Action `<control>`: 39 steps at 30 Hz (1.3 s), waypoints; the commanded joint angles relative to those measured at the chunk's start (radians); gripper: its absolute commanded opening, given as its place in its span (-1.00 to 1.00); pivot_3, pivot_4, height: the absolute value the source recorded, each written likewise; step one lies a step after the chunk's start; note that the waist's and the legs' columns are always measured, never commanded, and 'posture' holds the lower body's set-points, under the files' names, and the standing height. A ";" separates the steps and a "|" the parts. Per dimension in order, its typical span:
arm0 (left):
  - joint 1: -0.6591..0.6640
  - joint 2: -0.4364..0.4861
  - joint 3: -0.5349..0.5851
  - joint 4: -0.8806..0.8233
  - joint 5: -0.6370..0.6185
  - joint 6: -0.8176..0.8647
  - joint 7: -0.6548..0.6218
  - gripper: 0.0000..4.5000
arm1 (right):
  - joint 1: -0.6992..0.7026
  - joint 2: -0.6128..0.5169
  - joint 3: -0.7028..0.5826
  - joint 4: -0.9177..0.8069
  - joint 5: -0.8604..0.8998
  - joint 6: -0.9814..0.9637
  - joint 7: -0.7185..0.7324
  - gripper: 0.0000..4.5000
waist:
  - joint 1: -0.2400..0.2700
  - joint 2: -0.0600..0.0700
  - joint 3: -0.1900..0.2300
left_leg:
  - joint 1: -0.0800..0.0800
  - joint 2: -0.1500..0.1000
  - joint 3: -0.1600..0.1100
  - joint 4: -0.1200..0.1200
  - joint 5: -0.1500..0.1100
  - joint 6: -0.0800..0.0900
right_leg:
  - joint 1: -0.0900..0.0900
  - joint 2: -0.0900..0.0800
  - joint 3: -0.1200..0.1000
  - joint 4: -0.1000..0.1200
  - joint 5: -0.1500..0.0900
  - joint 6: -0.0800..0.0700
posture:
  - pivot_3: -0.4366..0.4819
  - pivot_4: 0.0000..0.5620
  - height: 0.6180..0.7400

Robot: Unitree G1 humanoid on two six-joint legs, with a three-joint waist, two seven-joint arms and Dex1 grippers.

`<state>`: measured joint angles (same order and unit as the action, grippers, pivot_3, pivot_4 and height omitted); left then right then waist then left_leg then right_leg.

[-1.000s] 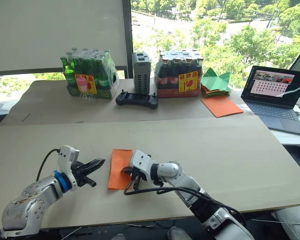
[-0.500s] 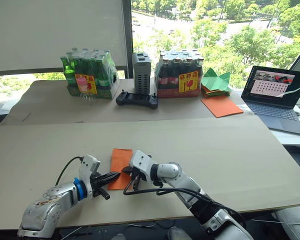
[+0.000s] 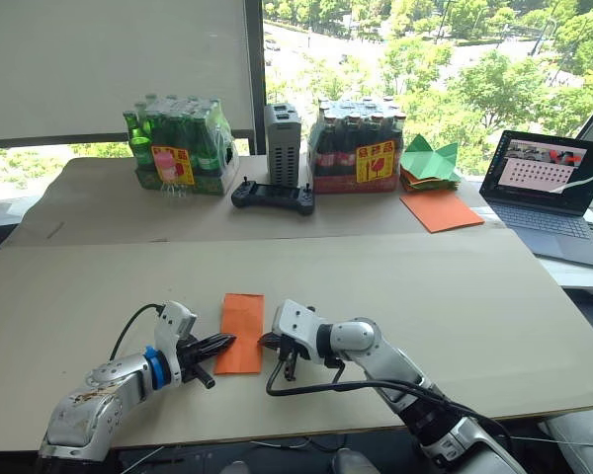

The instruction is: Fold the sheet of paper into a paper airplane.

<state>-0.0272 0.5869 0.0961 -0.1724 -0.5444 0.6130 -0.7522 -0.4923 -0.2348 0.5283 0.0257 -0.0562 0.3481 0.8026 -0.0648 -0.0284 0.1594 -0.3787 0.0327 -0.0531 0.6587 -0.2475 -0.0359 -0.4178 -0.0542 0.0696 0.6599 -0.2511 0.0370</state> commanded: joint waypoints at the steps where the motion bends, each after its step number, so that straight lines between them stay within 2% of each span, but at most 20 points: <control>1: 0.005 -0.007 -0.018 0.029 0.027 0.006 0.010 -0.99 | 0.005 0.006 0.014 -0.017 0.002 0.023 0.016 -1.00 | 0.000 0.000 0.000 | 0.000 0.000 0.000 0.000 0.000 0.000 | 0.000 0.000 0.000 0.000 0.000 0.000 | -0.05 -0.47 1.00; 12: 0.022 -0.006 -0.007 0.004 0.024 0.012 0.013 -0.99 | -0.037 0.049 0.011 0.099 -0.043 0.031 -0.035 -1.00 | -0.002 0.000 0.000 | 0.001 0.000 0.000 0.000 0.000 0.000 | 0.000 0.000 0.000 0.000 0.000 0.000 | -0.05 -0.47 1.00; 23: 0.038 -0.004 0.000 -0.006 0.021 0.008 0.018 -0.99 | -0.105 0.088 -0.046 0.242 -0.050 0.041 -0.130 -1.00 | -0.003 0.000 0.000 | 0.001 0.000 0.000 0.000 0.000 0.000 | 0.001 0.000 0.000 0.000 0.000 0.000 | -0.05 -0.47 1.00; 39: 0.034 -0.003 0.002 -0.006 0.022 0.007 0.018 -0.99 | -0.163 0.164 -0.089 0.360 -0.045 0.068 -0.217 -1.00 | -0.006 0.000 0.000 | 0.002 0.000 0.000 0.000 0.000 0.000 | 0.001 0.000 0.000 0.000 0.000 0.000 | -0.05 -0.47 1.00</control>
<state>-0.0107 0.5812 0.1062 -0.1856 -0.5390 0.6102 -0.7381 -0.6593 -0.0688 0.4444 0.3283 -0.0767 0.3749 0.6048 -0.0705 -0.0281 0.1593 -0.3769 0.0330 -0.0530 0.6583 -0.2475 -0.0359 -0.4171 -0.0540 0.0697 0.6603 -0.2510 0.0369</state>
